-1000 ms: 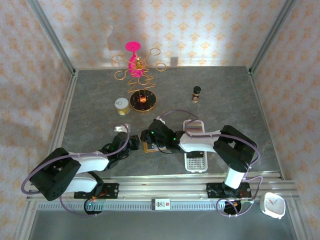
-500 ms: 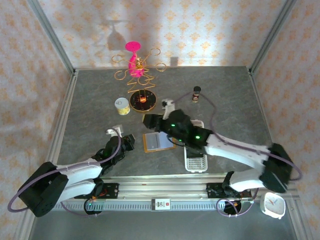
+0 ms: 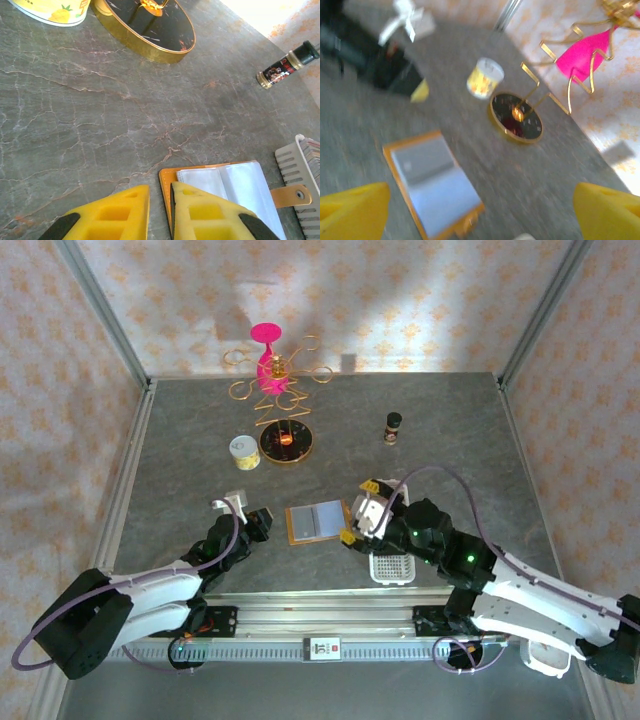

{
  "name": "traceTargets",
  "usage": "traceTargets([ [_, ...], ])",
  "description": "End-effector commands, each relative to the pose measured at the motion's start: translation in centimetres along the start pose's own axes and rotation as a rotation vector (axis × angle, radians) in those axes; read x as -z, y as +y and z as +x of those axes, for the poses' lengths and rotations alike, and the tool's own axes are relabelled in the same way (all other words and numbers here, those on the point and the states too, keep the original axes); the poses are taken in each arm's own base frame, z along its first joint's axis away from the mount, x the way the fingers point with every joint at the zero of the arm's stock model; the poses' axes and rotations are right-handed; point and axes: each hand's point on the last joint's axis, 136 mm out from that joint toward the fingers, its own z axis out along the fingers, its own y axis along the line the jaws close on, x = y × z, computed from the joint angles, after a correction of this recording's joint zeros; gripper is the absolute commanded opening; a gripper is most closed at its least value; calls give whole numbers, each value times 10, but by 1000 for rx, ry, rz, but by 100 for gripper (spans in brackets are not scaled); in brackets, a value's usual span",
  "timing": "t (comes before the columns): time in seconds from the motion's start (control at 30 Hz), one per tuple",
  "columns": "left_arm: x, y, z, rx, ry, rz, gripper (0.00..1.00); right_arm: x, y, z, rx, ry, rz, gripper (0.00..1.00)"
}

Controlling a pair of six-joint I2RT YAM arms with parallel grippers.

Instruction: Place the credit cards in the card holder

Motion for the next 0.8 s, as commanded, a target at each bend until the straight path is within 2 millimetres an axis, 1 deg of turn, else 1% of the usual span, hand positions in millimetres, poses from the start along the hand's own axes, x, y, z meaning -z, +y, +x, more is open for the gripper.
traceTargets([
  [0.0, 0, -3, 0, -10, -3, 23, 20, 13, 8, 66, 281, 257, -17, 95],
  [0.07, -1, -4, 1, -8, 4, 28, 19, 18, 8, 91, 339, 344, -8, 96],
  [0.17, -2, -5, 2, -9, 9, 31, 19, 22, 10, 119, 384, 451, -29, 97],
  [0.27, -1, -6, 2, -7, 10, 37, 19, 20, 13, 139, 404, 515, -53, 97],
  [0.57, -1, -5, 3, -13, 13, 32, 19, -2, 14, 170, 413, 597, -64, 95],
  [0.67, -1, -5, 3, -13, 14, 33, 19, -5, 21, 182, 437, 644, -110, 91],
  [0.73, -1, -6, 3, -14, 13, 35, 19, -7, 22, 184, 437, 655, -119, 86],
  [0.77, -1, -6, 2, -14, 11, 34, 19, -8, 22, 183, 434, 651, -122, 86],
])
